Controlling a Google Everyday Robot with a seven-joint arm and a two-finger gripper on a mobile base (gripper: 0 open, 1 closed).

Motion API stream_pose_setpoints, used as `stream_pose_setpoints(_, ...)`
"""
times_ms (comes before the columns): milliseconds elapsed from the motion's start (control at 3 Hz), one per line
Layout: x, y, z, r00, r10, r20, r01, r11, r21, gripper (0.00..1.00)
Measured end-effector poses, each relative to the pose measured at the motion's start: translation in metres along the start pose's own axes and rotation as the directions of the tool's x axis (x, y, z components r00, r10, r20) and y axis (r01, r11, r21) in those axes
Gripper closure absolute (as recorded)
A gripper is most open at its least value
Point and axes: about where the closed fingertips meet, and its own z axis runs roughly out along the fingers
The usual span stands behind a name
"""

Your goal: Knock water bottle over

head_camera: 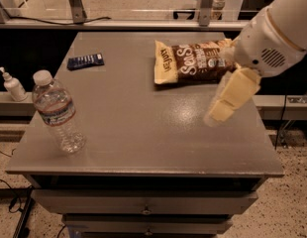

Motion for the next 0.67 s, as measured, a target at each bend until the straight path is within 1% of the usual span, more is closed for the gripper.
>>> stream_pose_setpoints(333,-0.044,0.016,0.025,0.985,0.06,0.159,-0.048,0.9957,-0.079,0.0)
stream_pose_setpoints(667,-0.077,0.041,0.041,0.948,0.109,0.299,-0.066,0.9864,-0.15,0.0)
